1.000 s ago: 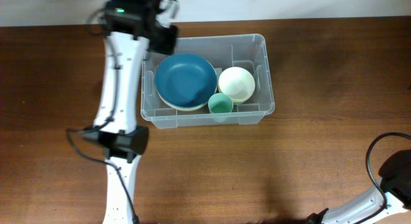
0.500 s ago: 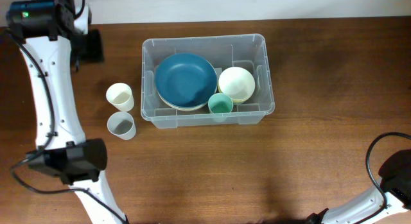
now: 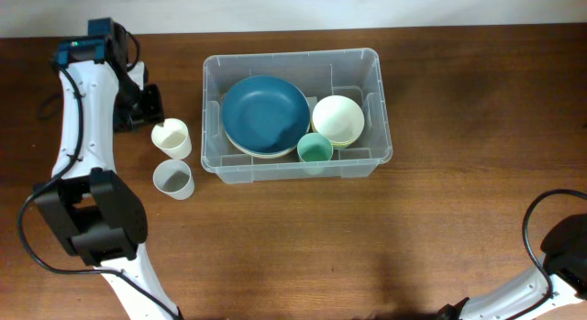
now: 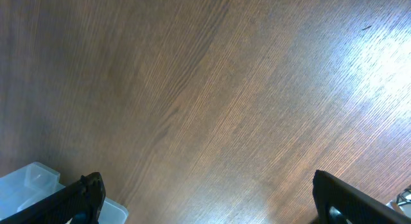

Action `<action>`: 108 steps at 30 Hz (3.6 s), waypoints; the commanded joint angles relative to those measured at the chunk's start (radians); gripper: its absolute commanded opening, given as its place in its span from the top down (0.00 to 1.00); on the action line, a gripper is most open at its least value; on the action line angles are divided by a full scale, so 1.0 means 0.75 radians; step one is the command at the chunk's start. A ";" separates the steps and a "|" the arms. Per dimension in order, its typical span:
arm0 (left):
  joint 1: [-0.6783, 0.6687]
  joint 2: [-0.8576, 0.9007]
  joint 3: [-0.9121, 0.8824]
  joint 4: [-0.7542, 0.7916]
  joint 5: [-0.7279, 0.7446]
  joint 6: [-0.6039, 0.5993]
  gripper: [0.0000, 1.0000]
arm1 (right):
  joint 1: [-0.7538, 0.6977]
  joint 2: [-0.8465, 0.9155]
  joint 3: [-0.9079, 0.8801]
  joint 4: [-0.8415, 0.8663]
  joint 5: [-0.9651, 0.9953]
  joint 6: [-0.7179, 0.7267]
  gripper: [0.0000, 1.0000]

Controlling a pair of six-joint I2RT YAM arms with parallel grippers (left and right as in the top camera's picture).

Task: Pack container
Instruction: 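Release the mint-green cup and move the left gripper to the cream cup, then grasp the cream cup's rim with the left gripper and lift, then carry the cream cup over the container and drop it into the mint-green cup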

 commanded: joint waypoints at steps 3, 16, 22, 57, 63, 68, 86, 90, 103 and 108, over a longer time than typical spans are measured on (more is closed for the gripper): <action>0.005 -0.023 -0.122 0.052 0.051 -0.040 0.48 | 0.003 -0.013 -0.004 -0.003 0.012 -0.008 0.01; 0.007 -0.022 -0.290 0.182 0.050 -0.039 0.48 | 0.003 -0.013 -0.004 -0.003 0.012 -0.008 0.01; 0.030 -0.021 -0.305 0.210 0.049 -0.044 0.49 | 0.003 -0.013 -0.004 -0.003 0.012 -0.009 0.01; 0.161 -0.046 0.963 -0.368 0.177 0.007 0.99 | 0.003 -0.013 -0.004 -0.003 0.012 -0.008 0.01; -0.086 -0.058 0.969 -0.385 0.322 0.053 1.00 | 0.003 -0.013 -0.004 -0.003 0.012 -0.008 0.01; -0.334 -0.047 0.914 -0.385 0.311 0.069 0.99 | 0.003 -0.013 -0.004 -0.003 0.012 -0.008 0.01; -0.792 0.119 0.545 -0.295 0.287 0.128 0.98 | 0.003 -0.013 -0.004 -0.003 0.012 -0.008 0.01; -0.822 0.130 0.490 -0.253 0.287 0.129 0.96 | 0.003 -0.013 -0.004 -0.003 0.012 -0.008 0.01; -0.843 0.138 0.453 -0.195 0.286 0.129 0.91 | 0.003 -0.013 -0.004 -0.003 0.012 -0.008 0.01; -0.843 0.172 0.453 -0.190 0.286 0.128 0.98 | 0.003 -0.013 -0.004 -0.003 0.012 -0.008 0.01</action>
